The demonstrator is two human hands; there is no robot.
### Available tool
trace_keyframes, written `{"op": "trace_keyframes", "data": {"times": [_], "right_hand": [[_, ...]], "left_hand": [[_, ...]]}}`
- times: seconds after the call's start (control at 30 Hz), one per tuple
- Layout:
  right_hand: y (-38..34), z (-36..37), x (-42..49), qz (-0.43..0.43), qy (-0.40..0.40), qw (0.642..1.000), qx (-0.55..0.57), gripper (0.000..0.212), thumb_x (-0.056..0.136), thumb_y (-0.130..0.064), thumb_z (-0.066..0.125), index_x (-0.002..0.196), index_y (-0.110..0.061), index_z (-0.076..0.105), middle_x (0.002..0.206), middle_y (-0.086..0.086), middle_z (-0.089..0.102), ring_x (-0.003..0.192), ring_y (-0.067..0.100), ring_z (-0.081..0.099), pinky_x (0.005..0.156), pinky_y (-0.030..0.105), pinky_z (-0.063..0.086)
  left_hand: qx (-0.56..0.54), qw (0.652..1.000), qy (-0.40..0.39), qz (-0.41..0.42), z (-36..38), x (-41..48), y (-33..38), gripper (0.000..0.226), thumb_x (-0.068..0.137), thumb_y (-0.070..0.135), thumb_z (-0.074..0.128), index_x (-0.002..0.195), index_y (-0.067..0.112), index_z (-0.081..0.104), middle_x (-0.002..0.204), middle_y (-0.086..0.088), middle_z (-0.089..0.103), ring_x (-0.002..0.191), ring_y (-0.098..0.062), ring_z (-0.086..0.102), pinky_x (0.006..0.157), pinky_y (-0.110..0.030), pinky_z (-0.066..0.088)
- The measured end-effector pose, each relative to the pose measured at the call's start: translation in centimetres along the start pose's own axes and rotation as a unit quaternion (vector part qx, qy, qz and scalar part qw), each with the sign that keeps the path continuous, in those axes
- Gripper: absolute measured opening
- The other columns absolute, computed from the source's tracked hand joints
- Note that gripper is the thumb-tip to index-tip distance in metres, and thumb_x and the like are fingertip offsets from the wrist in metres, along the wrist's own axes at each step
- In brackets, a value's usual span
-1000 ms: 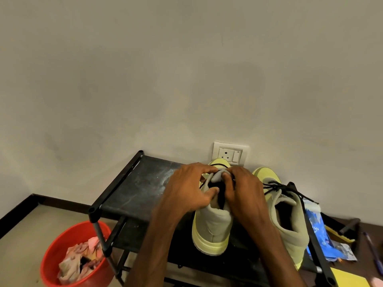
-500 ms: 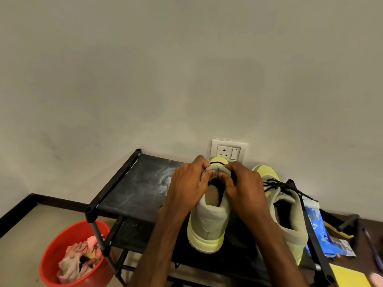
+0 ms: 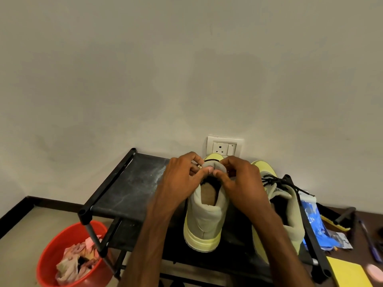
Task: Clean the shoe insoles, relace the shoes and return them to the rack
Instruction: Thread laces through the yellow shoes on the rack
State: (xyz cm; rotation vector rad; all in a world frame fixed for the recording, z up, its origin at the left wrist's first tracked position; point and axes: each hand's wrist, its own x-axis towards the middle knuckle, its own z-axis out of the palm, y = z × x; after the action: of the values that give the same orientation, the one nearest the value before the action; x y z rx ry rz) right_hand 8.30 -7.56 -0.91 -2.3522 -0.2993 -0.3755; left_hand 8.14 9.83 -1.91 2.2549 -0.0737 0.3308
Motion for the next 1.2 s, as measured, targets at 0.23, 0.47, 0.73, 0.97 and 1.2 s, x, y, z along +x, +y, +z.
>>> {"op": "trace_keyframes", "data": {"times": [0.23,0.47,0.73,0.97,1.2], "right_hand": [[-0.1,-1.8,-0.3,0.038,-0.113,0.992,-0.036,0.046,0.086,-0.043,0.079,0.124,-0.025,0.061,0.104,-0.007,0.067,0.093,0.009,0.062,0.087,0.037,0.058],[-0.3,-3.3,0.0,0.024,-0.144,0.988,-0.043,0.042,0.096,-0.052,0.061,0.125,-0.022,0.065,0.11,-0.004,0.07,0.091,0.008,0.062,0.08,0.025,0.053],[0.2,-3.9,0.5,0.025,-0.15,0.987,-0.049,0.024,0.104,-0.016,0.053,0.122,-0.022,0.068,0.107,0.001,0.073,0.095,0.015,0.066,0.09,0.036,0.056],[-0.2,-4.4,1.8,0.025,-0.102,0.994,-0.009,0.009,0.095,-0.026,0.07,0.099,-0.023,0.076,0.077,0.0,0.071,0.065,0.009,0.06,0.061,0.021,0.046],[-2.6,-9.4,5.3,0.024,-0.024,0.999,0.033,0.015,0.089,-0.031,0.077,0.086,-0.017,0.082,0.07,-0.006,0.073,0.062,-0.001,0.063,0.064,0.017,0.047]], "left_hand": [[-0.002,0.998,-0.054,-0.016,-1.7,-0.9,0.0,0.031,0.086,0.044,0.077,0.105,0.02,0.072,0.086,0.011,0.071,0.076,-0.002,0.067,0.064,-0.006,0.051],[0.011,0.993,-0.11,-0.031,-2.7,-1.3,0.1,0.022,0.098,0.041,0.062,0.106,0.023,0.074,0.092,0.01,0.073,0.085,-0.004,0.067,0.075,-0.02,0.056],[-0.005,0.985,-0.166,-0.05,-2.1,-0.6,-1.3,0.021,0.104,0.026,0.054,0.117,0.03,0.07,0.109,0.013,0.072,0.102,-0.004,0.065,0.096,-0.033,0.054],[0.059,0.979,-0.179,-0.077,-2.9,1.0,-0.1,0.023,0.105,0.029,0.045,0.099,0.017,0.064,0.098,-0.001,0.065,0.093,-0.019,0.061,0.074,-0.031,0.044],[0.172,0.975,-0.127,0.066,-7.5,3.5,3.8,0.047,0.108,0.03,0.037,0.09,-0.004,0.065,0.088,-0.019,0.065,0.083,-0.032,0.062,0.067,-0.029,0.039]]}}
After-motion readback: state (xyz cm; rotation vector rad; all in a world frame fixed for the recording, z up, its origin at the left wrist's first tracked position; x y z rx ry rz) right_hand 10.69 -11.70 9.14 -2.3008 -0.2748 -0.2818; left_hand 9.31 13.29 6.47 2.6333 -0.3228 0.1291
